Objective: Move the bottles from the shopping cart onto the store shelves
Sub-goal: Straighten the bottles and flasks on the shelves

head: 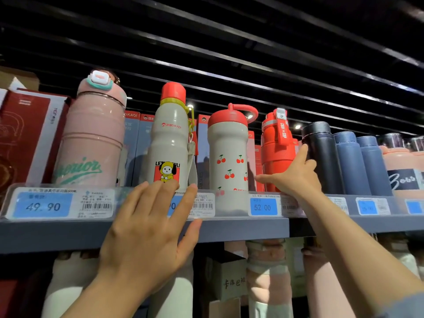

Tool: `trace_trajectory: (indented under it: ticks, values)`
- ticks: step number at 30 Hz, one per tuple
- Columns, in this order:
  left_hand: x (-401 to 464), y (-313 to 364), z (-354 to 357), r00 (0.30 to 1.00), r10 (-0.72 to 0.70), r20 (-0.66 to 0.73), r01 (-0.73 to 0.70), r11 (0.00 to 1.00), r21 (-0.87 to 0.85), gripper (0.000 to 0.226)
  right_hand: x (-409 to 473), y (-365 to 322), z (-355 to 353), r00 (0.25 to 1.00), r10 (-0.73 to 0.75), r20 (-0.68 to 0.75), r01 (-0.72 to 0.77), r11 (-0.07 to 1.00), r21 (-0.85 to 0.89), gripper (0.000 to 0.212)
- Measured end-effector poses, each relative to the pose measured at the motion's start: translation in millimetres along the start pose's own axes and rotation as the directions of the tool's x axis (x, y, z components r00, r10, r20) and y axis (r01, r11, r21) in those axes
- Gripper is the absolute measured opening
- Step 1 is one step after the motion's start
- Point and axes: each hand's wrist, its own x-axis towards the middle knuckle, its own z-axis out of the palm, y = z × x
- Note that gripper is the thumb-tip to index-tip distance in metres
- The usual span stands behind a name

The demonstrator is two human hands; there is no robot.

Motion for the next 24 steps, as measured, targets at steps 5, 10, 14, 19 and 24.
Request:
trace_trajectory:
  ticks: [5,10,14,19,24]
  values:
    - [0.0,-0.4,1.0,1.000,0.000,0.011,0.000,1.000,-0.001,0.050,4.8,6.1,-1.5,0.999,-0.039,0.014,0.037,0.994,0.099,0.120]
    - [0.1,0.2,1.1,1.000,-0.001,0.009,0.001,1.000,0.012,0.050,7.6,13.4,-14.8,0.991,-0.060,0.123,0.024,0.960,0.279,0.113]
    - [0.1,0.3,0.5,1.000,0.001,0.007,-0.001,1.000,0.021,0.049,0.6,7.7,-2.6,0.998,-0.068,0.010,0.068,0.995,0.067,0.136]
    - [0.3,0.3,0.8,1.000,0.003,0.011,-0.003,1.000,0.024,0.050,3.5,10.6,-3.2,0.995,-0.102,0.000,0.101,0.990,0.096,0.115]
    - [0.6,-0.1,0.6,1.000,0.009,-0.002,-0.009,0.999,0.033,0.049,6.9,14.9,-5.8,0.990,-0.134,0.054,0.123,0.979,0.165,0.105]
